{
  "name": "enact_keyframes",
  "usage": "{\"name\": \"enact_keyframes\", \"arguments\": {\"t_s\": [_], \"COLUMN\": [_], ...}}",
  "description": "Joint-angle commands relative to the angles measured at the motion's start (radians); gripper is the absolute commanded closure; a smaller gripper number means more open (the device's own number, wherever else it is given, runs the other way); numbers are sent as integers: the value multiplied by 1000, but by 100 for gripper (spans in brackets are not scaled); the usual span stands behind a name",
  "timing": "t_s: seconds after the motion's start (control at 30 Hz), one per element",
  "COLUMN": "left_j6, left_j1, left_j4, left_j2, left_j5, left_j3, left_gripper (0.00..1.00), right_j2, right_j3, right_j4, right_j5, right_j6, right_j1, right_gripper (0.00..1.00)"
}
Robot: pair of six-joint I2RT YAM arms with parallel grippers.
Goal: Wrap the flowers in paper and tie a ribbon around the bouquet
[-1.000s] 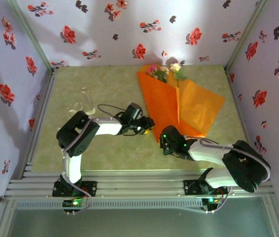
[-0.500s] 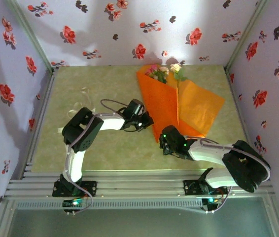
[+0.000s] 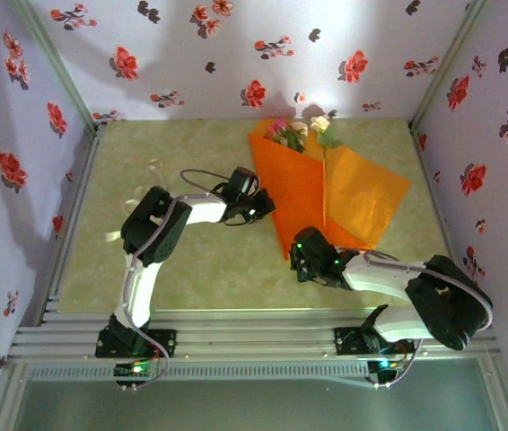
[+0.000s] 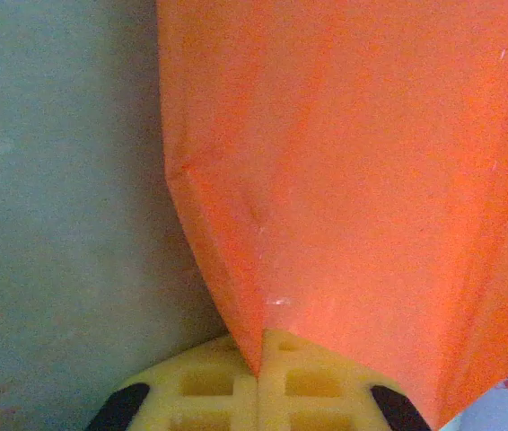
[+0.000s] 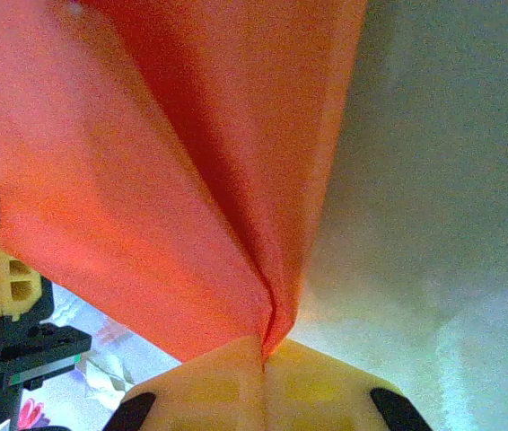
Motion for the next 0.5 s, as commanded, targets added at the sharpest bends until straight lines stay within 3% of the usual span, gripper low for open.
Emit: {"name": "enact_keyframes", "arguments": {"t_s": [0.0, 0.07, 0.1, 0.17, 0.23, 0.33, 0.47], "left_j6": [14, 11, 11, 14, 5, -16, -25], "left_j1": [36, 47, 51, 61, 70, 82, 101], "left_j4": [31, 42, 35, 20, 15, 29, 37], "left_j2": [33, 40, 42, 54, 74, 107, 129], "left_j5": [-50, -50, -55, -57, -58, -54, -65], "left_j3": [42, 53, 64, 87, 110, 144, 177], "left_gripper": [100, 95, 76, 67, 72, 100, 100], "right_j2": [5, 12, 17, 26, 33, 36, 33], "right_j3": [5, 5, 7, 9, 11, 14, 18], "right_j4": [-65, -61, -60, -60, -61, -60, -75], "right_j5": [-22, -33, -42, -54, -60, -67, -79], "right_j6": [138, 136, 135, 130, 130, 126, 115], "right_j1": [0, -3, -5, -9, -10, -16, -30], "right_gripper": [100, 100, 100, 100, 100, 100, 100]}}
